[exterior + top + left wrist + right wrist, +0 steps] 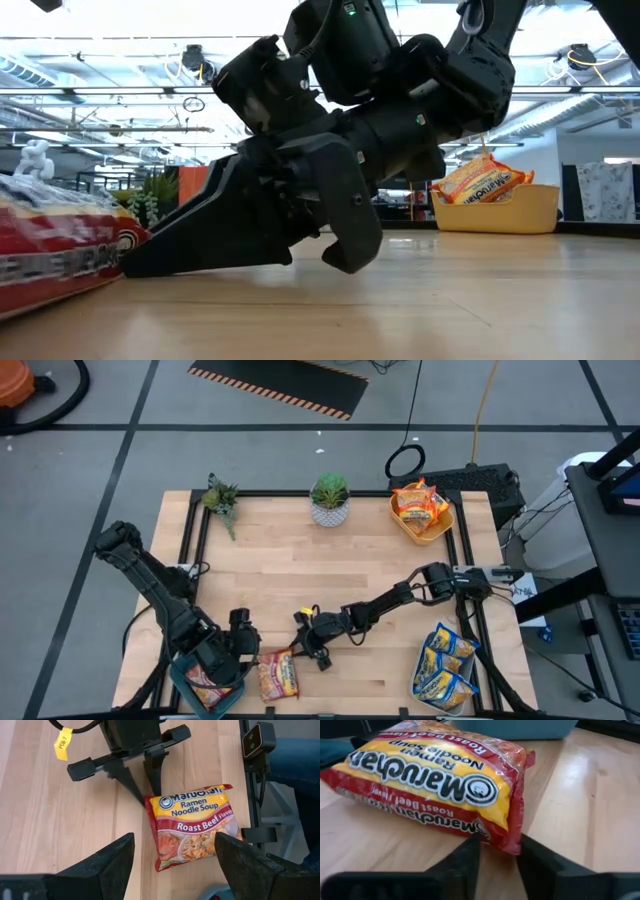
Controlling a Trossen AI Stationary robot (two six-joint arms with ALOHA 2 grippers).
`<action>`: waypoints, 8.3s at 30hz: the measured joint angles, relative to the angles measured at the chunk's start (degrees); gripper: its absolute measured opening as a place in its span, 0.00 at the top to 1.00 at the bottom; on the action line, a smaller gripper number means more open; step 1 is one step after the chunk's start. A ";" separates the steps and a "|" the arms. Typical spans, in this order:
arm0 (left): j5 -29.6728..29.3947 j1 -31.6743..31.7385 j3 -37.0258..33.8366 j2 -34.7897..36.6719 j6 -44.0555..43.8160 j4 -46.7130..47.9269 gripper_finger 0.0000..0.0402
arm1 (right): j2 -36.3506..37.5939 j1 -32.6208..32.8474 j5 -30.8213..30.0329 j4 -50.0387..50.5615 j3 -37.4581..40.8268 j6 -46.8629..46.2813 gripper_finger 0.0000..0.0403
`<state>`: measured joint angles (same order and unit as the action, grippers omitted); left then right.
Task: Sort Maruchan noodles
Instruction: Put the red noodle pack into the blue bin
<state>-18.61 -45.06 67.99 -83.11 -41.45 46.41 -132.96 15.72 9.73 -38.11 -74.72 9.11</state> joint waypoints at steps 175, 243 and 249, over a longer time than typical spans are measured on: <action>4.27 22.21 -10.80 -9.57 5.15 -24.15 0.69 | 25.79 1.58 -33.68 36.24 0.11 -3.94 0.99; -1.62 -29.33 -10.82 14.64 -50.63 0.18 0.68 | 53.65 17.78 -33.81 58.47 0.11 -20.40 0.71; 0.60 -29.33 -10.82 11.47 -52.17 0.18 0.68 | 53.65 17.78 -33.87 57.59 0.13 -20.40 0.71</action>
<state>-18.01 -74.39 57.17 -71.64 -93.62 46.60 -79.31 33.50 -24.15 19.48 -74.59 -11.29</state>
